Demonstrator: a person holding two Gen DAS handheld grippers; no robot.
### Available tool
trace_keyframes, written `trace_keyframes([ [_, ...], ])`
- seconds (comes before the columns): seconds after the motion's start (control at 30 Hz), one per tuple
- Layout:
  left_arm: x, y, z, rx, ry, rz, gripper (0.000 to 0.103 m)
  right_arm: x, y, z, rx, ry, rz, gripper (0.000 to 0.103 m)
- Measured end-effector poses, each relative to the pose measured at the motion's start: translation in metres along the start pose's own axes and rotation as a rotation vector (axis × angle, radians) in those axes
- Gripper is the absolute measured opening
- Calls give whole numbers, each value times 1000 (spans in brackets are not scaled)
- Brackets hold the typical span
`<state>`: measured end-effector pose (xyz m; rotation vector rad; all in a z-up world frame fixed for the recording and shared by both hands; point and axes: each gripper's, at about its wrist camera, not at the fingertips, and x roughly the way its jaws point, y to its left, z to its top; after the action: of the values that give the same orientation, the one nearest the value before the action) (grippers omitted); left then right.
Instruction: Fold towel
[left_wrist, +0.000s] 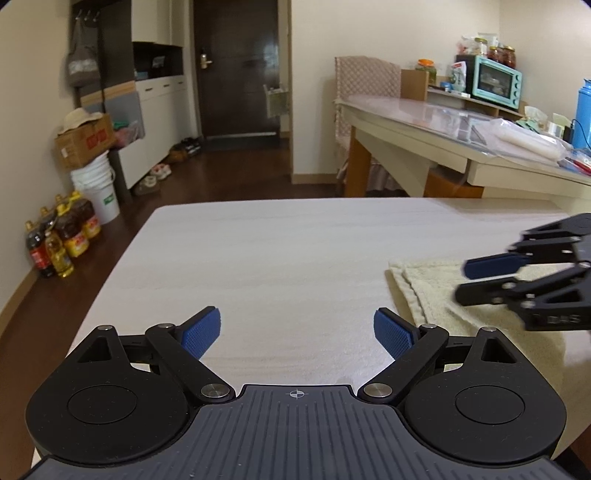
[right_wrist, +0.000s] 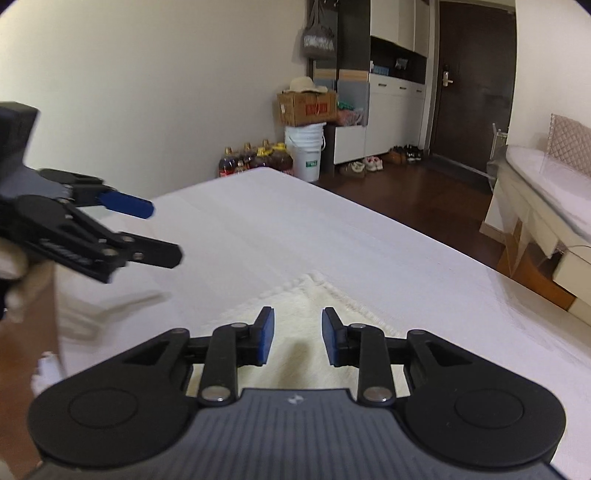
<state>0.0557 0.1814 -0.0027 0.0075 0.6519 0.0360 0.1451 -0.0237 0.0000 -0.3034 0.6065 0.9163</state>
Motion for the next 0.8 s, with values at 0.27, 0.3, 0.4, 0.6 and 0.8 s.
trace_keyframes([
  [0.27,12,-1,0,-3,12,-4,94,29,5,7,-14,39,24,41],
  [0.3,12,-1,-1,-3,12,-5,94,30,5,6,-8,35,28,40],
  [0.4,11,-2,-1,-5,13,-6,94,26,2,3,0,28,20,23],
  [0.6,6,-4,-2,-4,10,-7,94,-2,-2,3,8,-44,6,4],
  [0.8,-2,-13,1,28,-2,-23,94,-45,-3,5,27,-147,-16,4],
])
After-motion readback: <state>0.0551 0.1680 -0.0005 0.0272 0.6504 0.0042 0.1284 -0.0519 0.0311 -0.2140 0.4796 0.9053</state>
